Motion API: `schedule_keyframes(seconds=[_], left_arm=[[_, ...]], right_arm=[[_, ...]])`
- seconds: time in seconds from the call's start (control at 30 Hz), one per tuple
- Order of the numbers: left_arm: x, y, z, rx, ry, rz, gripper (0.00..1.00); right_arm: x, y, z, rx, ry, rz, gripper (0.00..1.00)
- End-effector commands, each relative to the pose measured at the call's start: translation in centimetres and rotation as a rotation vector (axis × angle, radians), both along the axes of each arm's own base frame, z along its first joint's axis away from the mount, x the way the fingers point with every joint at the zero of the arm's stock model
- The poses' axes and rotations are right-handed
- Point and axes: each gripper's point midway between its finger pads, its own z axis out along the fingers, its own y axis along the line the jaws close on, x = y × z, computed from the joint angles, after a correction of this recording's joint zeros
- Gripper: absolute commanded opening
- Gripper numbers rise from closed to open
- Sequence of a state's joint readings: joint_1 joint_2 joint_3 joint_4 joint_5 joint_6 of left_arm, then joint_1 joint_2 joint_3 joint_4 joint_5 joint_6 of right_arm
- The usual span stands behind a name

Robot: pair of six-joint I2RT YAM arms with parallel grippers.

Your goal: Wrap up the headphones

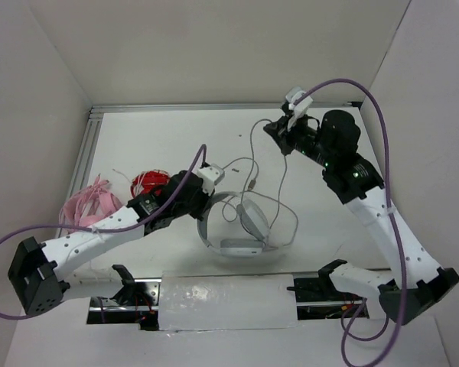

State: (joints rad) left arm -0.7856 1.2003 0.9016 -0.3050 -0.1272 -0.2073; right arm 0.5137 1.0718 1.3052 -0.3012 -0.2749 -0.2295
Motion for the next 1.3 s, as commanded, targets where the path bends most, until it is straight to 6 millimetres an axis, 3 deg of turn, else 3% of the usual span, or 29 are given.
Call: schedule_keyframes(seconds=[0.0,0.03,0.13,0.23,0.33,0.37,0.43,0.47,0.53,0.57,0.63,0.7,0.77,0.8,0.83,1.0,1.27], left_arm=[[-2.1,-2.0,4.6,-0.109,-0.116,-0.113,0.0],[-3.2,-2.6,5.3,-0.127,-0.135,-0.156,0.0],[-5.5,-3.4,8.5,-0.217,-0.207,-0.26,0.0],[-8.4,-4.2,12.5,-0.329,-0.301,-0.401,0.0],[-9.6,-4.6,15.7,-0.401,-0.363,-0.475,0.0],[-9.7,-4.4,17.9,-0.433,-0.404,-0.476,0.0],[-9.3,-4.2,20.2,-0.469,-0.451,-0.447,0.0],[-9.1,-4.0,22.4,-0.498,-0.484,-0.426,0.0],[-8.1,-3.5,24.8,-0.518,-0.523,-0.364,0.0],[-8.2,-3.3,27.3,-0.557,-0.561,-0.353,0.0],[-6.6,-2.3,30.6,-0.592,-0.625,-0.24,0.0],[-5.5,-2.1,32.6,-0.605,-0.668,-0.182,0.0],[-4.8,-0.9,36.4,-0.644,-0.741,-0.108,0.0],[-4.2,-1.3,36.9,-0.64,-0.745,-0.094,0.0],[-4.5,-0.5,39.4,-0.679,-0.779,-0.076,0.0],[-4.0,0.0,44.2,-0.713,-0.865,-0.039,0.0],[-4.2,0.3,48.1,-0.72,-0.916,-0.041,0.0]], right_arm=[[2.9,-1.9,0.4,-0.084,-0.075,-0.018,0.0],[4.2,-2.3,-0.9,-0.127,-0.073,-0.013,0.0],[5.7,-2.6,-4.2,-0.184,-0.035,0.041,0.0],[5.3,-1.2,-7.7,-0.201,0.027,0.154,0.0],[4.9,-0.3,-10.9,-0.186,0.095,0.216,0.0],[4.6,0.1,-12.2,-0.177,0.12,0.247,0.0],[4.2,0.7,-14.5,-0.154,0.182,0.285,0.0],[3.6,1.2,-14.9,-0.134,0.198,0.327,0.0],[2.9,1.8,-16.5,-0.099,0.233,0.366,0.0],[2.1,2.5,-16.6,-0.072,0.25,0.41,0.0],[1.0,3.5,-17.5,-0.057,0.264,0.469,0.0],[0.4,4.3,-18.1,-0.051,0.276,0.501,0.04],[-0.3,5.3,-18.6,-0.056,0.29,0.534,0.08],[-0.4,5.7,-18.6,-0.056,0.29,0.548,0.09],[-0.7,6.0,-18.7,-0.054,0.293,0.562,0.11],[-2.3,7.9,-20.0,-0.028,0.337,0.7,0.17],[-2.6,10.5,-22.7,-0.004,0.478,0.837,0.23]])
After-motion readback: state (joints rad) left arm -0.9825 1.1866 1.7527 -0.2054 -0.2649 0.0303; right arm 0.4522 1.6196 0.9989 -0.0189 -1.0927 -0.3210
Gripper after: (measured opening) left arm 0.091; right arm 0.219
